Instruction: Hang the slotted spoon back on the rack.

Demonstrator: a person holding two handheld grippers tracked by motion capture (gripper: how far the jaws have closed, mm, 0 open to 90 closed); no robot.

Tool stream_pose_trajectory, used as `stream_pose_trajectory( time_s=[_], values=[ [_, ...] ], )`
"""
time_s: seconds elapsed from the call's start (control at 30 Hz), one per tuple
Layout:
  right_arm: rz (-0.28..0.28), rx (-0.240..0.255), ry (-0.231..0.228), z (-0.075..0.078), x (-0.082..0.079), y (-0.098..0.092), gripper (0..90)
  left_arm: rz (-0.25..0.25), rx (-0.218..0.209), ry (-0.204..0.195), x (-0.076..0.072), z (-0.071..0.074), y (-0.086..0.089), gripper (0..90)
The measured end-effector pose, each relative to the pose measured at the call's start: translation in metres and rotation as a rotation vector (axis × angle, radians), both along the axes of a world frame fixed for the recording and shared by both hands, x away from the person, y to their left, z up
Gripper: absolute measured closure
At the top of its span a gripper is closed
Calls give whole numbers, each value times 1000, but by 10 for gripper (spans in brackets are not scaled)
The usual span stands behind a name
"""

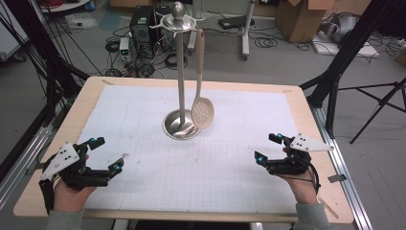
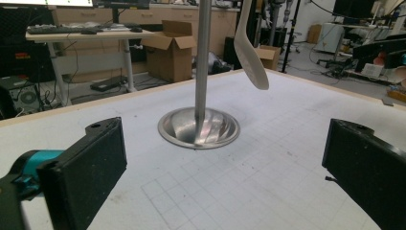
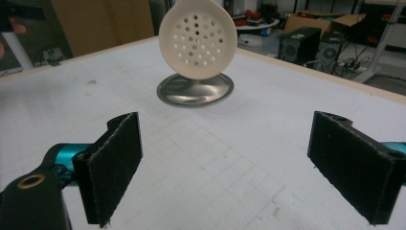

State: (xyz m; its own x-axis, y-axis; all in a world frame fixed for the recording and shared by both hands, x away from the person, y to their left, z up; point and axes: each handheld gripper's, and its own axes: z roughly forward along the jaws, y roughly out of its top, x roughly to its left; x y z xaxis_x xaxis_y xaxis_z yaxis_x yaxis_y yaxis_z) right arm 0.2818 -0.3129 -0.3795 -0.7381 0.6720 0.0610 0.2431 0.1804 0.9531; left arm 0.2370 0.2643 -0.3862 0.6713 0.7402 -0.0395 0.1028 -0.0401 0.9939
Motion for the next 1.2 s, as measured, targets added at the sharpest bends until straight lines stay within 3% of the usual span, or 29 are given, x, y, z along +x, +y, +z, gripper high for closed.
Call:
stream_pose_trajectory(
  time_s=[0.5, 0.87, 1.2],
  values=[
    [-73, 26, -15, -13, -8, -22, 110, 15, 6, 12, 1, -4, 1, 17],
    [-96, 41, -4, -25, -14, -34, 110, 15, 14, 20, 3, -7, 0, 17],
    [-178, 86, -19, -27, -20, -52, 110, 34, 7, 26, 4, -10, 5, 17]
  ],
)
